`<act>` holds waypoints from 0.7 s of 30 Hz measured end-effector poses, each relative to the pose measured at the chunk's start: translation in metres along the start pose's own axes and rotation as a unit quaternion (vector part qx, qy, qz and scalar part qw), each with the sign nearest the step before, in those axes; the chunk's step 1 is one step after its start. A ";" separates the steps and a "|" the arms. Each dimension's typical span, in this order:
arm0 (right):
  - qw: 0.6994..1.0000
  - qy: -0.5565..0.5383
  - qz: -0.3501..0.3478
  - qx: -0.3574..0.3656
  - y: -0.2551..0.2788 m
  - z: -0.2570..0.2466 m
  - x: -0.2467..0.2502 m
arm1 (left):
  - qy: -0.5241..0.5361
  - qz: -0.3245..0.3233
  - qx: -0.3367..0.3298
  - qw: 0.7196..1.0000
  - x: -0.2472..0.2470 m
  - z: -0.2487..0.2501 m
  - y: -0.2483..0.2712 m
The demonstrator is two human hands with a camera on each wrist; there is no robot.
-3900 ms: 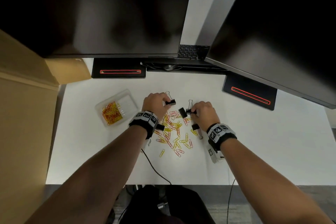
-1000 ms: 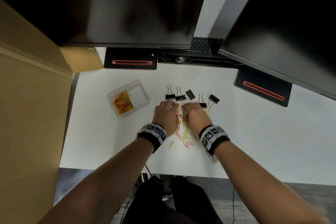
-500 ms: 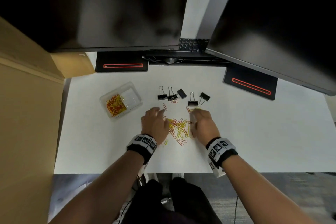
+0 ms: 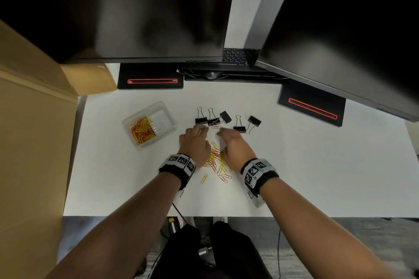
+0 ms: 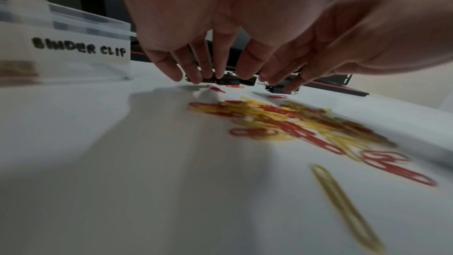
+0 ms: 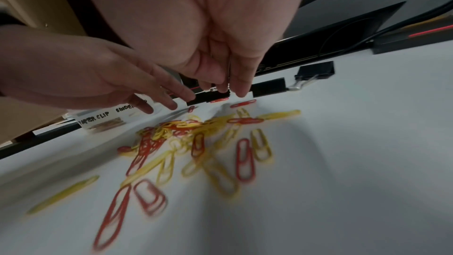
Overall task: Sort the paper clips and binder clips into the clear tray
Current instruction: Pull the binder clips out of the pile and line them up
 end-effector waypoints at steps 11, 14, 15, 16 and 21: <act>0.997 0.047 -0.016 0.067 0.030 0.001 -0.026 | -0.021 -0.030 -0.104 0.994 -0.024 0.001 0.032; 0.999 0.029 0.032 0.033 0.031 0.014 -0.020 | -0.004 -0.021 -0.040 0.999 -0.021 -0.011 0.040; 0.999 0.027 0.043 0.013 0.030 0.019 -0.016 | 0.011 -0.016 0.003 1.000 -0.018 -0.017 0.040; 0.999 0.027 0.046 -0.005 0.029 0.022 -0.012 | 0.022 -0.013 0.038 0.999 -0.014 -0.022 0.038; 0.999 0.029 -0.019 -0.016 0.035 0.020 -0.019 | -0.020 -0.041 0.001 0.999 -0.010 -0.015 0.018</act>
Point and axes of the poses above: each hand's wrist, its own y-axis away from the middle knuckle, its own x-axis out of the back of the hand, z = x × y, the point moved 2 cm from there along -y, towards the middle knuckle, and after that the axes turned 9 degrees about -z, right-handed, at the moved point
